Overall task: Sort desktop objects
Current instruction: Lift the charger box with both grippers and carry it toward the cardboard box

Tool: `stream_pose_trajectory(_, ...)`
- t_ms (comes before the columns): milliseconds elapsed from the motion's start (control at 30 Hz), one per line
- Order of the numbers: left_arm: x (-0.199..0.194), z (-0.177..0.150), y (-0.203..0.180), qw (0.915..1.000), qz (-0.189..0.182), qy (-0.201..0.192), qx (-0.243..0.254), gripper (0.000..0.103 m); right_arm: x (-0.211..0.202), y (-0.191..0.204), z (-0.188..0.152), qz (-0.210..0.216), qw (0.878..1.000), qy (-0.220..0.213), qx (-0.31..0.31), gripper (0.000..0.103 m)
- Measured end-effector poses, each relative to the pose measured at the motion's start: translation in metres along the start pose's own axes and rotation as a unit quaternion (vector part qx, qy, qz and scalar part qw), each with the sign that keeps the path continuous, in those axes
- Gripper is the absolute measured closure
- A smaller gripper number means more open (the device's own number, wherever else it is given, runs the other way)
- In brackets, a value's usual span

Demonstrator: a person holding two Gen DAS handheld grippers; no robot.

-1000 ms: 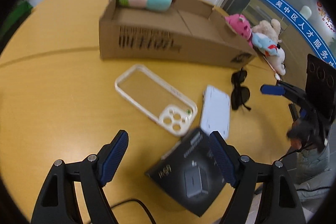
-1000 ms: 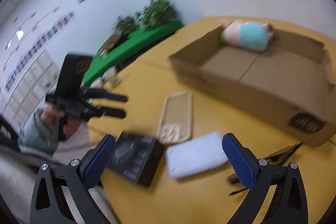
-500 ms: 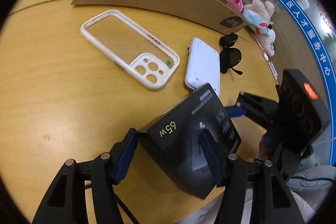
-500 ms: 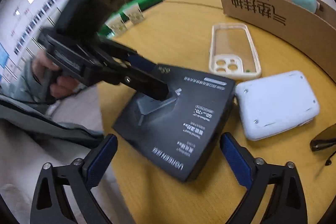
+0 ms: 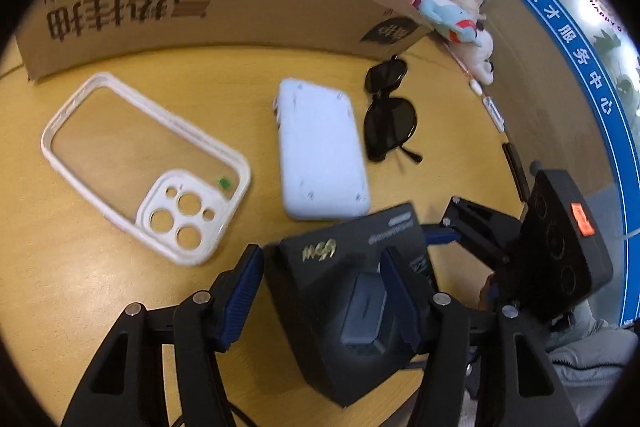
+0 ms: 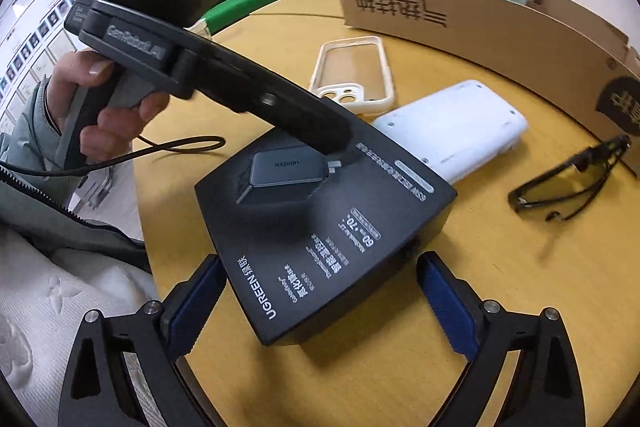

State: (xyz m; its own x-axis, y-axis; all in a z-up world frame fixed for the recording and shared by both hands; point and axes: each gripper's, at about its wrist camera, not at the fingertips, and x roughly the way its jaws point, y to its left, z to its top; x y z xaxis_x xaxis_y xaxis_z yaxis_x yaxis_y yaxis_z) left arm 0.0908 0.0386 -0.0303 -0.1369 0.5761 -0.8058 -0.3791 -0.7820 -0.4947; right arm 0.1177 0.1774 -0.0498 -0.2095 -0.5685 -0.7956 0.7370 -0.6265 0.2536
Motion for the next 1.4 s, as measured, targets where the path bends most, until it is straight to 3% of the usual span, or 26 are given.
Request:
stream_pose_trajectory(133,0.003,-0.019,0.013,0.9980,-0.040,0.035,-0.033,0.037,0.004,0.003,-0.003,-0.005,1.000,-0.011,-0.004,0.006)
stream_pose_trajectory(300,0.001,-0.033,0.011,0.9968,-0.058,0.038,-0.041,0.037,0.007,0.006,-0.001,-0.008,1.000,-0.015,-0.026,0.006)
stream_pose_trajectory(600,-0.002,-0.023,0.008,0.9984,-0.046,0.001,-0.033,0.045,0.009,0.002,0.003,-0.048,0.998,-0.016,-0.044,0.012)
stream_pose_trajectory(767,-0.020,-0.015,-0.001,0.9980,-0.057,-0.022,-0.014,0.047,-0.007,0.001,0.008,-0.058,0.997,-0.046,-0.021,0.016)
stream_pose_trajectory(1100,-0.057,0.016,-0.025,0.9947,-0.047,-0.087,0.027,0.047,-0.049,0.009,0.042,-0.102,0.987,-0.105,-0.060,0.016)
stream_pose_trajectory(1400,-0.099,0.063,-0.042,0.9844,-0.019,-0.153,0.083,0.047,-0.084,0.004,0.087,-0.147,0.972,-0.162,-0.090,0.016)
